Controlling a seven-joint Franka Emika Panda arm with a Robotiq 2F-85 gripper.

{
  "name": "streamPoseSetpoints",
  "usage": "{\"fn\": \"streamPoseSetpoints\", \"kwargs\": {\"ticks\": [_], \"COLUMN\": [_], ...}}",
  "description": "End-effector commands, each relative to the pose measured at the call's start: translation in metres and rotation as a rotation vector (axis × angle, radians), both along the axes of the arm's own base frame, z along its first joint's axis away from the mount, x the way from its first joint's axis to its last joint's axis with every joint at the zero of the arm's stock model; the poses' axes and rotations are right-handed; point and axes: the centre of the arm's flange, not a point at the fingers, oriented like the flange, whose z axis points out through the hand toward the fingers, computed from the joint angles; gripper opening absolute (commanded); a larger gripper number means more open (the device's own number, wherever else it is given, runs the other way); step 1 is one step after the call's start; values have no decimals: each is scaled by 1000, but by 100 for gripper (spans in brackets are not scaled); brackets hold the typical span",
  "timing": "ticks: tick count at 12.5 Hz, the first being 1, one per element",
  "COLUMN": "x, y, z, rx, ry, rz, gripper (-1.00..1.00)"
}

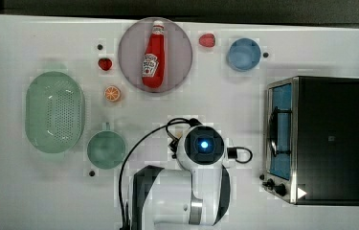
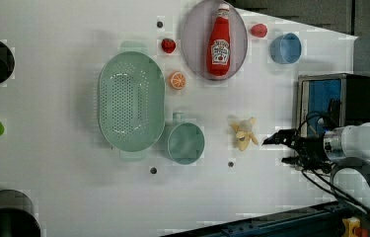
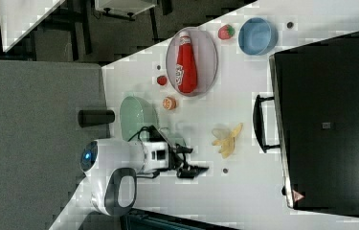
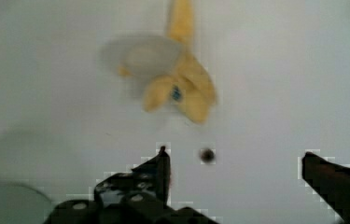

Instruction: Pick Banana and place it in mug.

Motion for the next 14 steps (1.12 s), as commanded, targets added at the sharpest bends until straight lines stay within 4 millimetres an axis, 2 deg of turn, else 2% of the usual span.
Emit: {"fn": "streamPoseSetpoints", "kwargs": {"ticks": [1,4,7,9,11,13,14], "x": [21,31,33,34,32,30,29], "y": [-10,-17,-17,-15,-12,-6,-5], "z": [-2,-46,-90,-113,-130,-137,-140], "rx": [28,26,20,12,11,16,18], "ry": [-79,-121,-124,-142,-148,-142,-137], "rz": [311,432,436,442,449,453,452], "gripper": [100,100,100,100,100,100,93]}}
